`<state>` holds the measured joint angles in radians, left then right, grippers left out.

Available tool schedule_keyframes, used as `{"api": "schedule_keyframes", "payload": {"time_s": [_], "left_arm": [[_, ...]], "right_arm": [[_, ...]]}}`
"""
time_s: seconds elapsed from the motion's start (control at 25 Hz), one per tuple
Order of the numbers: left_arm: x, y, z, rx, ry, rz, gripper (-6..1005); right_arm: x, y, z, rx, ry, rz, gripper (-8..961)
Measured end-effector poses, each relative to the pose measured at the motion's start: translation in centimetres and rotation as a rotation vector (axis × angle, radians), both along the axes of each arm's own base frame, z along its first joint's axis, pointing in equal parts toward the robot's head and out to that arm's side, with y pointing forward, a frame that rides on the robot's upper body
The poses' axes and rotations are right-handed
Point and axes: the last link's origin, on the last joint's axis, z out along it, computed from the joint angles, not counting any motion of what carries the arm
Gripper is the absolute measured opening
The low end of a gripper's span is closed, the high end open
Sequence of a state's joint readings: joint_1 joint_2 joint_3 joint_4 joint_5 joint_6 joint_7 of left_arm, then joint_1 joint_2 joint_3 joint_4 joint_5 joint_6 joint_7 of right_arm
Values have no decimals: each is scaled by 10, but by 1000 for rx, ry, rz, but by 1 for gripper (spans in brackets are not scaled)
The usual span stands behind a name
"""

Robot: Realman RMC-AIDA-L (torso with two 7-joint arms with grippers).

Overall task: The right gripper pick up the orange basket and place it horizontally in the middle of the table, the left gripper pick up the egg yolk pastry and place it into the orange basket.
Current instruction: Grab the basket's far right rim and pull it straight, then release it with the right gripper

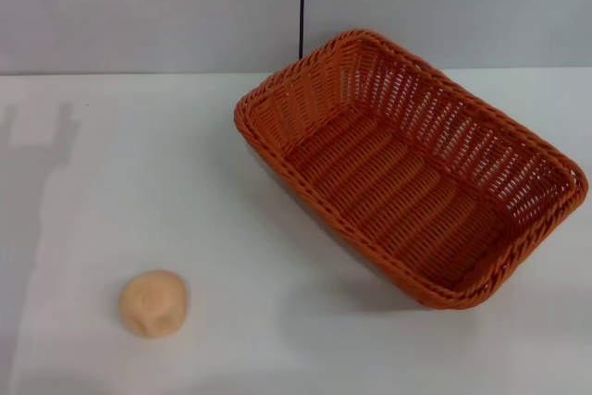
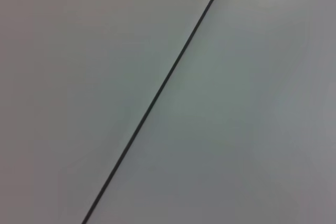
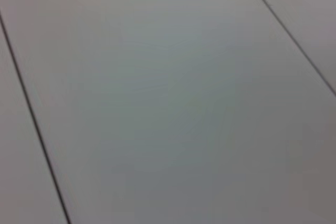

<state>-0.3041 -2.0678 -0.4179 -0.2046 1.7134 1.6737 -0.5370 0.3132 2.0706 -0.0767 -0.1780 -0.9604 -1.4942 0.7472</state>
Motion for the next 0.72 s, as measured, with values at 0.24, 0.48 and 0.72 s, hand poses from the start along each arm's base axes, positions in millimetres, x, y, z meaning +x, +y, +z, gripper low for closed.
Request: {"api": "schedule_keyframes", "payload": {"time_s": [0.24,0.48,0.72], "left_arm": [[2,-2,1,4,9,-20,844],[3,-4,-1,-9,15,-27,844],[2,-5,-2,-14,17,-28,844]], "right_arm": [[-5,2,1,-34,-43,37,537],[-17,7,5,-135,-104,134,558],[-47,24,32,-484,-182,352,580]]}}
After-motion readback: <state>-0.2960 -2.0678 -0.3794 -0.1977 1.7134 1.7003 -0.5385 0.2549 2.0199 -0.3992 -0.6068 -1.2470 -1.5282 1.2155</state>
